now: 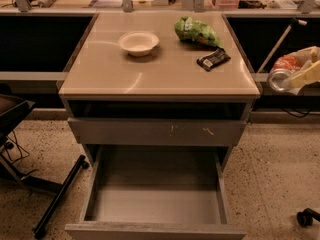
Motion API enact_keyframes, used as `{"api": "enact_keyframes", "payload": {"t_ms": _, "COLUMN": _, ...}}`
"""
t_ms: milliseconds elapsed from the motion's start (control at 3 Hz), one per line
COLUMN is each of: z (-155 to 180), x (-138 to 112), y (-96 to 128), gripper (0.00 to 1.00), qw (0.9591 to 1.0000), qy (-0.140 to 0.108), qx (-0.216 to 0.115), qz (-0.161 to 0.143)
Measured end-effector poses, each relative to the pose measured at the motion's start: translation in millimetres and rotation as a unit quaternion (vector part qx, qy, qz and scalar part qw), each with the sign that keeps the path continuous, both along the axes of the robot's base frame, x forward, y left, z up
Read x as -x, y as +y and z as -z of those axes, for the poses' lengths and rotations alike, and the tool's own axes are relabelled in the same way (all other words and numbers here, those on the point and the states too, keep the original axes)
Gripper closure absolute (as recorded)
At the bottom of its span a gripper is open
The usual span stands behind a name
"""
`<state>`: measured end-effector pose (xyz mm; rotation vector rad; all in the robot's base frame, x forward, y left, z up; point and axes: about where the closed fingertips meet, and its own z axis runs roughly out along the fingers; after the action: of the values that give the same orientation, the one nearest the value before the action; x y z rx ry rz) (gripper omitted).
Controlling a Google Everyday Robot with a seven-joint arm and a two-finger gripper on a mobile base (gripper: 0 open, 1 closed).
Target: Place coke can into middle drawer
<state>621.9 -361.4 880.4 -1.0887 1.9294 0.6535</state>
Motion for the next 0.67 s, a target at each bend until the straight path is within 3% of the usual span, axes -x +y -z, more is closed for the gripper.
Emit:
{"api": "enact_keyframes", "payload": {"t_ms": 333, "z": 5, "x": -9, "y": 7, "gripper": 1.0, "qw": 1.0, "qy": -0.005, "qx": 0.006, "qz": 0.003}}
{"api": "enact_keyframes", "payload": {"t_ms": 667, "z": -22, "x": 12, "y": 1, "gripper": 1.0, "qw": 0.9987, "qy": -0.043, "qx": 0.023, "qz": 0.017}}
